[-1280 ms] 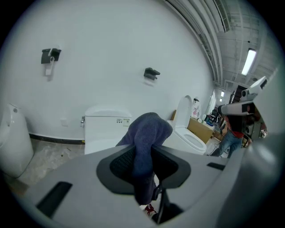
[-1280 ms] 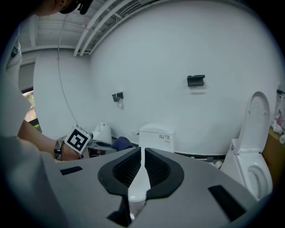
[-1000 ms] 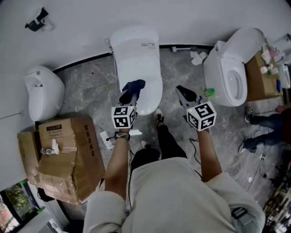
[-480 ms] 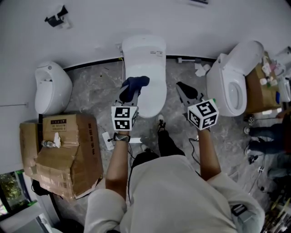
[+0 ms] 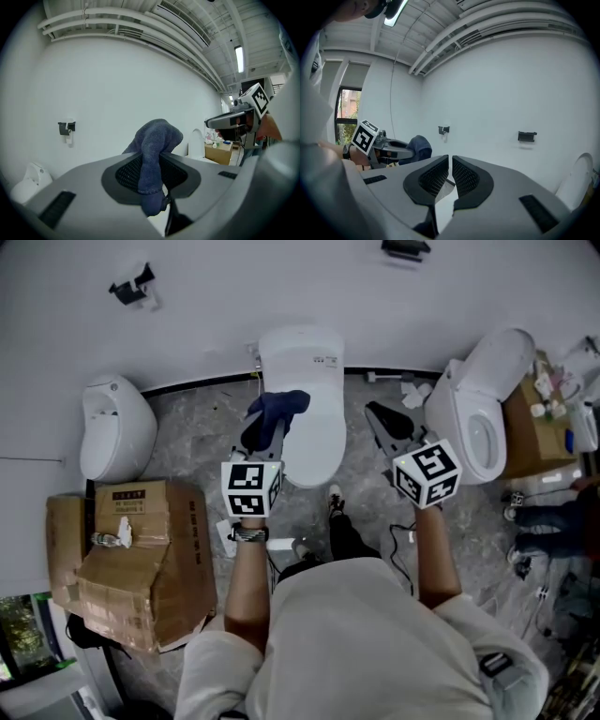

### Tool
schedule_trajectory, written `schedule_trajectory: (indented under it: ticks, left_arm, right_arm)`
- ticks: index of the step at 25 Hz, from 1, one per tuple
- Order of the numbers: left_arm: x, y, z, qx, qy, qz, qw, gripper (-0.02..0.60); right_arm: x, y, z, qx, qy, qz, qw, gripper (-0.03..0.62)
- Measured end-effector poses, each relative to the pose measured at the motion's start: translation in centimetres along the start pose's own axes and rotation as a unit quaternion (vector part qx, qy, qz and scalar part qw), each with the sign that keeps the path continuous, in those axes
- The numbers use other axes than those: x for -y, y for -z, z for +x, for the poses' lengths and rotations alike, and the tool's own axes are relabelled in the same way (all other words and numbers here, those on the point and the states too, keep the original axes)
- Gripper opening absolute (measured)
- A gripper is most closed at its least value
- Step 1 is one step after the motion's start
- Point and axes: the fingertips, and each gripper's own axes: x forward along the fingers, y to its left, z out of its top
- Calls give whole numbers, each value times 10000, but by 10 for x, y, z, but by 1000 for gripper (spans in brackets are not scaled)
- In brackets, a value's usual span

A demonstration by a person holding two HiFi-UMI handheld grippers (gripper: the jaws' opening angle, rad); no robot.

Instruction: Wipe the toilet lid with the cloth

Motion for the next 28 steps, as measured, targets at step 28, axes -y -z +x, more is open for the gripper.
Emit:
schedule_trajectory:
  ticks: [28]
  left_arm:
    - [28, -102, -83, 818, 62, 523, 9953, 99]
  right_arm:
    - [-41, -93, -45, 648, 58, -584, 9962, 43]
